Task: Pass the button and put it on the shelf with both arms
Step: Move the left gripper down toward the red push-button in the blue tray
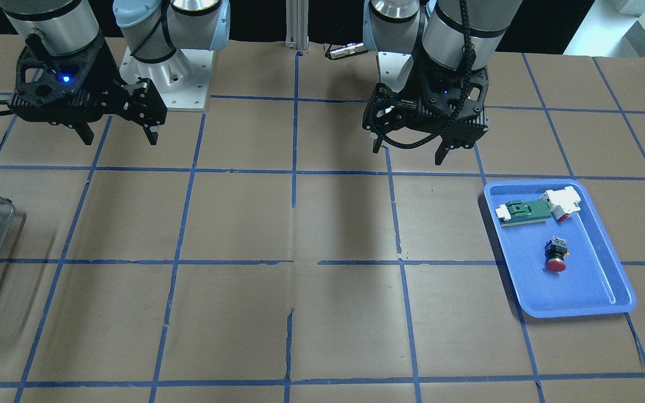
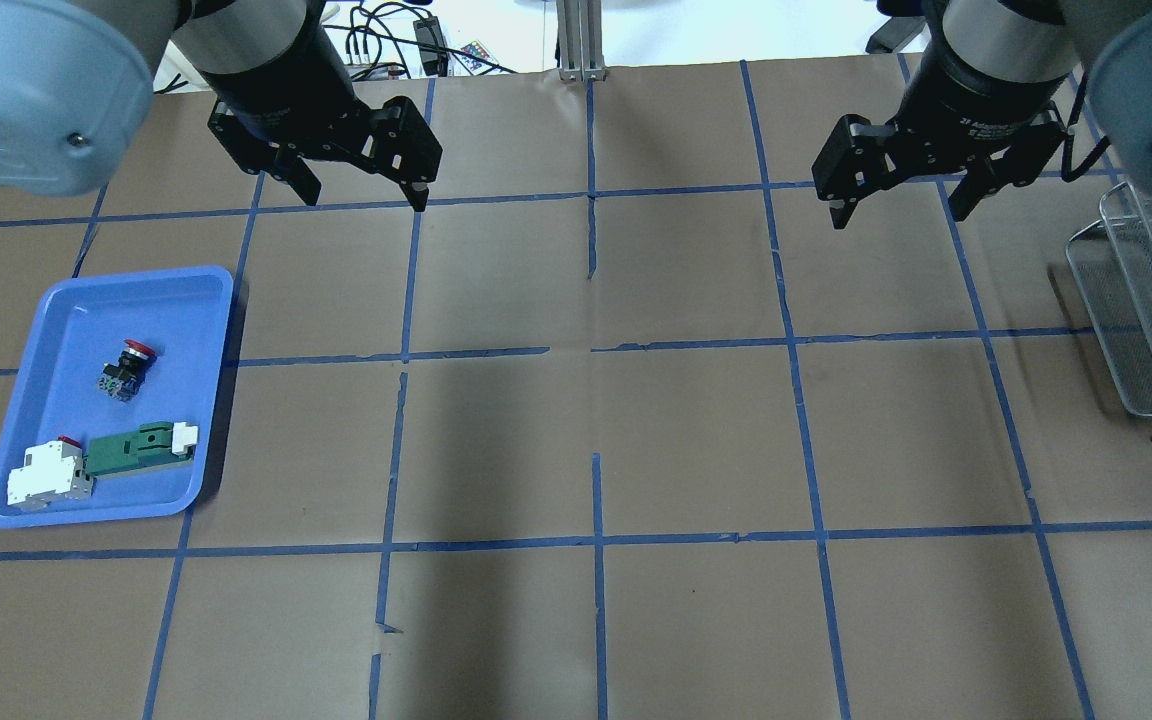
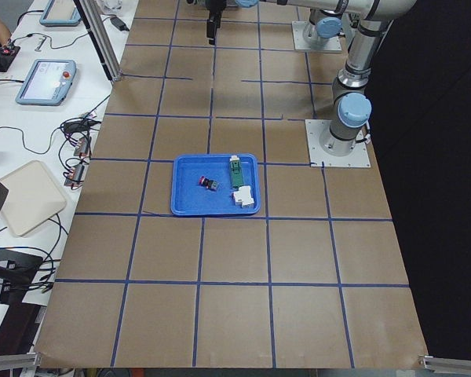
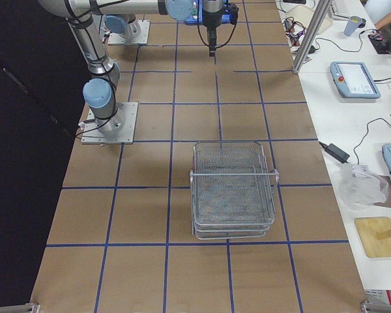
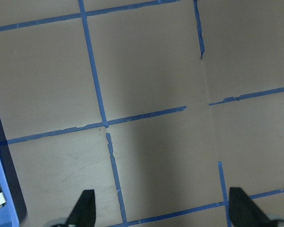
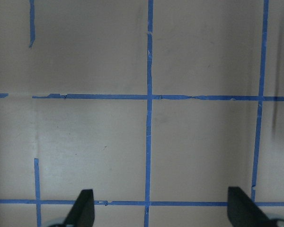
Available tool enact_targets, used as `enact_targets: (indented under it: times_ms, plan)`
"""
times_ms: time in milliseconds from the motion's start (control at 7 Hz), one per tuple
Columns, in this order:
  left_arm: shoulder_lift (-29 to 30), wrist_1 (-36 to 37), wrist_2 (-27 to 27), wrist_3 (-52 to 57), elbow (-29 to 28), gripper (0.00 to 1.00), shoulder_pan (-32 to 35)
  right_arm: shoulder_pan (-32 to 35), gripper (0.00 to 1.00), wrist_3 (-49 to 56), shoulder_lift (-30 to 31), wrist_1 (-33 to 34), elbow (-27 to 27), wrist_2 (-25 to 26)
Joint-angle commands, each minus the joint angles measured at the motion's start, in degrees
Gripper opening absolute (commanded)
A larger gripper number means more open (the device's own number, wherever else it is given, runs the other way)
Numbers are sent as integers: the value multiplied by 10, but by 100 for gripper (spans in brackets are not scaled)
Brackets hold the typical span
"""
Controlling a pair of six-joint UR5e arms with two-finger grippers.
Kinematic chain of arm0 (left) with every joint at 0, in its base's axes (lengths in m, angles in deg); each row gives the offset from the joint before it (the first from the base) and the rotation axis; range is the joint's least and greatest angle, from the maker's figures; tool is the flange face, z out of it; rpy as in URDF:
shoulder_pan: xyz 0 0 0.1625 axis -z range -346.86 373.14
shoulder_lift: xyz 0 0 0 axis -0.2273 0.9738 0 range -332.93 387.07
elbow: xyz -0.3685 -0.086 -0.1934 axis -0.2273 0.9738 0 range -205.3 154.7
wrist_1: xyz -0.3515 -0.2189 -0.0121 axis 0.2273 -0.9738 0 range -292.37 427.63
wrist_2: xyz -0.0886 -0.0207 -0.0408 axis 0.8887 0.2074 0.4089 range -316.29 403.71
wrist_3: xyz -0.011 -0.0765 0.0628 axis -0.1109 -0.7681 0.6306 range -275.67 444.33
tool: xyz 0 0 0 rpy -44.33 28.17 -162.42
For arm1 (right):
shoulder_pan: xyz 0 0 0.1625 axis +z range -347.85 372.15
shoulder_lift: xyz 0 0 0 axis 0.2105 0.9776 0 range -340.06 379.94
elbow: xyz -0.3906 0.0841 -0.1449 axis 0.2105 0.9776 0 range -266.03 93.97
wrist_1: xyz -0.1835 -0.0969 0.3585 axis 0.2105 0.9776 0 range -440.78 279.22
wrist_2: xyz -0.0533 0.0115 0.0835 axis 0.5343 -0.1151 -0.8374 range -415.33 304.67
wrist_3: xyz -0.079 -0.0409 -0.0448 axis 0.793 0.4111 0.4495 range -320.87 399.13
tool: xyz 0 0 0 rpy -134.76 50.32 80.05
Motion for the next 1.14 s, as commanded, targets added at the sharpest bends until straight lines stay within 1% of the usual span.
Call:
enact_targets:
  times_ms: [0, 143, 286, 429, 571, 714, 857, 1000]
  plan:
    - [-4, -4, -2, -1, -1, 100, -1, 0, 100, 0, 0, 0, 0, 0]
    - [-5, -19, -6, 0, 2, 100, -15, 0, 100, 0, 0, 0, -1, 1]
    - [7, -23, -22, -1, 18, 100, -33, 0, 100, 0, 0, 0, -1, 0]
    - [4, -14, -62, 5, 48, 100, -56, 0, 100, 0, 0, 0, -1, 0]
    - [10, 8, -65, 28, 69, 100, -86, 0, 100, -4, 0, 0, -1, 0]
    - [17, 48, -65, 93, 91, 100, -113, 0, 100, -4, 0, -1, -2, 1]
    - [29, 109, -69, 167, 116, 100, -142, 0, 100, -5, 0, 0, -2, 1]
    - [44, 168, -69, 265, 146, 100, -181, 0, 100, -5, 0, 0, -2, 1]
